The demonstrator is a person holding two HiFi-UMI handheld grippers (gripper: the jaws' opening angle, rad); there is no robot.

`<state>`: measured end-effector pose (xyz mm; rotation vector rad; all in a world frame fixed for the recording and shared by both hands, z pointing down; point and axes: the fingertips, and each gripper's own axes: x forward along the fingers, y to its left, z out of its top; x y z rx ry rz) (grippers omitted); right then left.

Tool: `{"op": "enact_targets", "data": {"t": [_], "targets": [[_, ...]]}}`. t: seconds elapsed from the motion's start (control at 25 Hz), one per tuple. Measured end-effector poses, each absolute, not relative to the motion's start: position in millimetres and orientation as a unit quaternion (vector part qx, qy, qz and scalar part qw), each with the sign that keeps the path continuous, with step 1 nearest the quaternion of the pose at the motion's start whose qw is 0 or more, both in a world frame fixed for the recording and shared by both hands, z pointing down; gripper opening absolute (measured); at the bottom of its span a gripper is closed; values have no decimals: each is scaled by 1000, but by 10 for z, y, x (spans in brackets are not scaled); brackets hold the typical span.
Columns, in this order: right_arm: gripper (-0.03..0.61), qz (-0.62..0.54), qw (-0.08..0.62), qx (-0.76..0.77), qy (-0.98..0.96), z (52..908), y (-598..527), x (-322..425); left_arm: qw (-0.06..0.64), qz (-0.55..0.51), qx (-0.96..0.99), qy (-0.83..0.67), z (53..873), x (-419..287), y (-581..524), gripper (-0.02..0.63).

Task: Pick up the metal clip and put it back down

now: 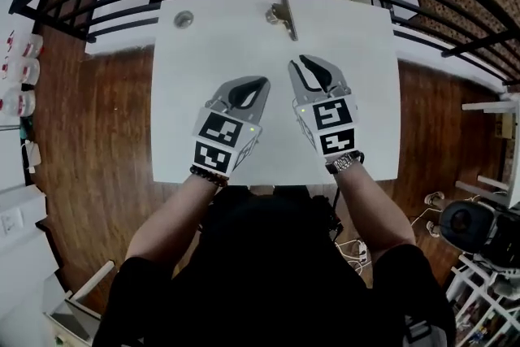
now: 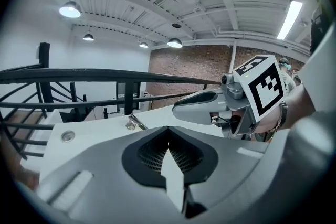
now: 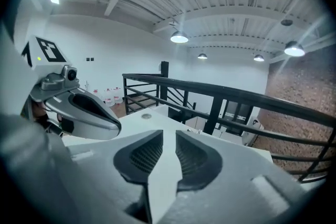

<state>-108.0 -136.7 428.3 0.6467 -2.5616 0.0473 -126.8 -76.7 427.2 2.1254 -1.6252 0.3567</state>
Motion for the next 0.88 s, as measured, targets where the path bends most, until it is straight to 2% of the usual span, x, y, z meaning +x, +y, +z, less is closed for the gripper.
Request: {"op": "enact_targets", "data": {"t": [0.36,0.88], "targets": [[109,-26,300,197,-933,4880,-1974,-1494,255,150,710,-639,4624,-1523,-1109,17],[120,-90,343,179,-918,5479,-2599,-2165,296,146,660,-675,4915,-1930,-1376,17]]}}
